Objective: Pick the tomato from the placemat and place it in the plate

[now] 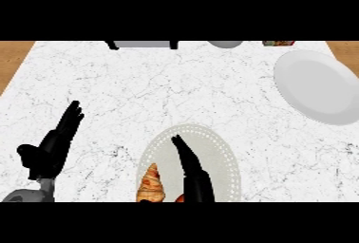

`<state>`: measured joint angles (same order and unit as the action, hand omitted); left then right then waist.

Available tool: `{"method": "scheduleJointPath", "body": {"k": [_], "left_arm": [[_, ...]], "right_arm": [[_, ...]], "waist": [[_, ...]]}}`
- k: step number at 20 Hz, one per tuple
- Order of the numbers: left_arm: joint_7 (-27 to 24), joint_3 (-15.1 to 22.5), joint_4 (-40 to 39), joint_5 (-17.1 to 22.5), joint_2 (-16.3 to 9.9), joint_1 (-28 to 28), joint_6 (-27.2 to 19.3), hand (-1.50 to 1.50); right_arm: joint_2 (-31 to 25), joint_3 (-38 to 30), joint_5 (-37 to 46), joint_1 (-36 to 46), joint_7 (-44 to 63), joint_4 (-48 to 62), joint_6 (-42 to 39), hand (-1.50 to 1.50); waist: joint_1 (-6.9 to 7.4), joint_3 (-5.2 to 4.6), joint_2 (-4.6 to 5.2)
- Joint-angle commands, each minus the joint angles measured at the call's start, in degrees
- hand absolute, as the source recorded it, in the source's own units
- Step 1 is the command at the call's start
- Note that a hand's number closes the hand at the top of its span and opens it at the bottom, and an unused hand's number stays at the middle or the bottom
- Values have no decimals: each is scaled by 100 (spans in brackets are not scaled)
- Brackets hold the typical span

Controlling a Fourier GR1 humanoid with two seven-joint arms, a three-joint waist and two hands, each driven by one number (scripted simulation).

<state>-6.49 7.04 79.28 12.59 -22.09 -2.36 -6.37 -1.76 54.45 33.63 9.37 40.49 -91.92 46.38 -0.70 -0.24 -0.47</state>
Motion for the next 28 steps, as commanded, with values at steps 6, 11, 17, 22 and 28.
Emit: {"method": "scheduleJointPath", "body": {"k": [6,11,17,22,28], "left_arm": [[-222,-141,-142,-6,-66,124,184,0],[-294,35,-168,-143,116,70,136,0],[-192,31,-357,-249,272,-193,-1,0],[-120,-185,-200,-64,32,-61,227,0],[-266,-136,-373,-164,177,-110,210,0]], "right_arm": [[-200,-77,1618,-29,2816,-1390,-2516,-150],[-279,155,1149,-40,3519,-1545,-3908,-150],[-111,-52,684,-213,4027,-1847,-4670,-150],[-86,-336,512,-350,4201,-1581,-5094,-150],[29,-449,418,-232,4410,-1315,-5671,-150]], "waist": [[-13,3,-4],[40,1,27],[9,13,41],[69,16,39],[70,11,39]]}}
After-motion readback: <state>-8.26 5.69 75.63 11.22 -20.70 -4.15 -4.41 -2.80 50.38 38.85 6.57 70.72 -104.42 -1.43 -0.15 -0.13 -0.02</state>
